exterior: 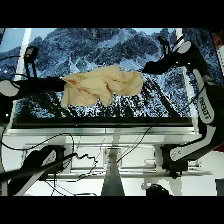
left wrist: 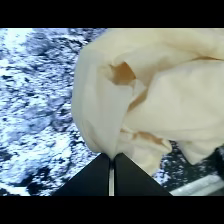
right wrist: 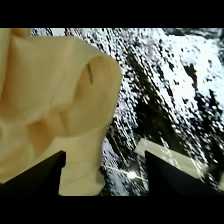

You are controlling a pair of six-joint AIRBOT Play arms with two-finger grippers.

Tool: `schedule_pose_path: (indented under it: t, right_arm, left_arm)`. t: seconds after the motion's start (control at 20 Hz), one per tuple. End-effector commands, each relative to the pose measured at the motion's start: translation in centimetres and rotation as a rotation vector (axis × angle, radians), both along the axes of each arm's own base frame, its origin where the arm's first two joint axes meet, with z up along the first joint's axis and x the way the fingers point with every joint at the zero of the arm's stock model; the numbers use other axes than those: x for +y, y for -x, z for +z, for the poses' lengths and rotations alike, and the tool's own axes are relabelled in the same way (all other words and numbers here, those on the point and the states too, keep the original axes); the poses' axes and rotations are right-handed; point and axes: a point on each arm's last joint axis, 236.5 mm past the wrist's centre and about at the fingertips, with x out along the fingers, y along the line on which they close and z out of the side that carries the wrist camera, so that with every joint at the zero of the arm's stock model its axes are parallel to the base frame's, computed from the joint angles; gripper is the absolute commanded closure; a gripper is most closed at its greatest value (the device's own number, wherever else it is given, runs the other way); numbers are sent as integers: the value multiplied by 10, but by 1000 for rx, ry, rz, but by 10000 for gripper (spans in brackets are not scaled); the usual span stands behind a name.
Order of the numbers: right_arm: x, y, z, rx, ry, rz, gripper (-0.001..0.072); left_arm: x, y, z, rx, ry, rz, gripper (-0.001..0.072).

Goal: Fold the clothes and pants, and hang the long-sleeved shirts on hangers.

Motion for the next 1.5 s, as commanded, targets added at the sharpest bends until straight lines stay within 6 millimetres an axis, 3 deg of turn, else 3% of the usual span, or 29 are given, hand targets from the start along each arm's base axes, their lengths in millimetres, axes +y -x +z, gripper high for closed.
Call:
schedule_pose_path:
  t: [0.0, 0.25, 0.5, 0.55, 0.7, 0.75, 0.85, 0.95, 1.25, 1.35, 1.45]
  right_arm:
    - [17, -21, -27, 31, -111, -112, 153]
    - [37, -41, -46, 31, -204, -200, 157]
    - [76, -45, -47, -64, -153, -89, 172]
    - [79, -45, -49, -87, -121, -65, 253]
    - [86, -41, -57, -124, -35, 8, 628]
    - [87, -44, -57, -140, -26, 11, 700]
    - [87, -50, -48, -173, -21, 10, 700]
    - [79, -63, -24, -232, -3, 15, 701]
    - [26, -90, 92, -491, 90, -23, 702]
    - [1, -91, 141, -590, 115, -64, 702]
    - [-24, -86, 203, -711, 122, -123, 702]
  left_arm:
    - [16, -2, 1, -13, -63, 16, 692]
    - [16, -6, -24, 60, -58, 15, 692]
    - [9, -9, -34, 98, -16, 19, 691]
    - [9, -9, -34, 99, -15, 19, 691]
    - [9, -9, -34, 99, -15, 19, 691]
    - [9, -9, -34, 99, -15, 19, 691]
    - [9, -9, -34, 98, -15, 19, 691]
    - [9, -9, -32, 94, -16, 20, 691]
    - [11, -13, -6, 9, -19, 32, 692]
    - [13, -17, 21, -75, -23, 43, 691]
    - [19, -27, 69, -234, -26, 81, 691]
